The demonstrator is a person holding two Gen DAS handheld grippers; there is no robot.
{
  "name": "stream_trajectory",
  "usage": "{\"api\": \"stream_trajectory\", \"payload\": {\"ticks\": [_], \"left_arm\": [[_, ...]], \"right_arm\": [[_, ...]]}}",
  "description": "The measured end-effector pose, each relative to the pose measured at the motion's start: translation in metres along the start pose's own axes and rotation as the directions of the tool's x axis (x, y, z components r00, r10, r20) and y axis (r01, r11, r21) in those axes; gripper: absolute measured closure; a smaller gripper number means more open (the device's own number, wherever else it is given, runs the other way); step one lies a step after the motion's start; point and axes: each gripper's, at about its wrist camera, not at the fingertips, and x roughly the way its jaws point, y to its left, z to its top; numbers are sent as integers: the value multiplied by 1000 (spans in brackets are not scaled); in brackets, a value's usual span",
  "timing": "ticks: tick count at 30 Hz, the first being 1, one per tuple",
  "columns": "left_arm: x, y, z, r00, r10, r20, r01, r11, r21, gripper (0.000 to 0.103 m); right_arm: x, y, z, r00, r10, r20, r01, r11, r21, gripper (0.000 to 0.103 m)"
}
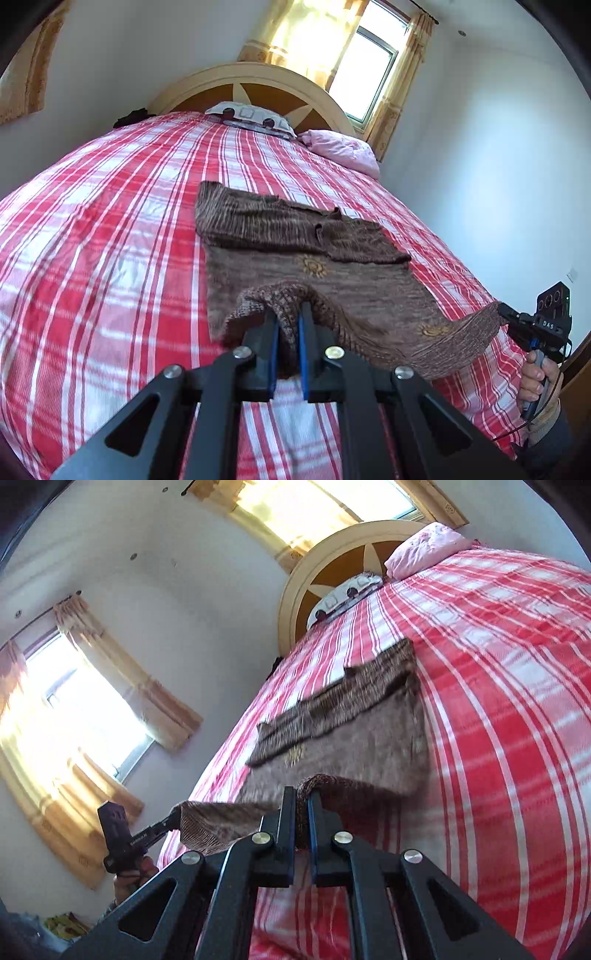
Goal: Fold small clothes
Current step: 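Lift the hem with both tools and fold it toward the collar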
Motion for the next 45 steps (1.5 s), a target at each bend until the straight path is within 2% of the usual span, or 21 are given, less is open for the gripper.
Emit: {"api": "stream_trajectory", "payload": {"ticks": [10, 20, 31, 39, 43, 45], "left_arm": [[43, 6, 62, 1000, -1, 1, 1, 1000, -24, 94], [95, 14, 110, 1000, 27, -10, -27, 1000, 0, 94], [169, 39, 148, 993, 93, -67, -93, 996, 2, 94], [238, 58, 160, 977, 145, -157, -143, 989, 20, 93], [253, 61, 166, 971, 196, -138, -193, 981, 31, 90], [254, 64, 172, 968, 225, -115, -223, 974, 27, 83]], "right_arm": [[45, -1, 74, 998, -3, 56, 2, 1000, 12, 98], [104, -13, 132, 998, -38, 40, 37, 999, 9, 98], [180, -38, 183, 995, -95, 6, 95, 995, 32, 98], [250, -83, 208, 982, -176, -72, 182, 979, 92, 98], [280, -112, 219, 976, -193, -97, 206, 967, 151, 98], [291, -129, 226, 969, -232, -82, 244, 952, 186, 97]]}}
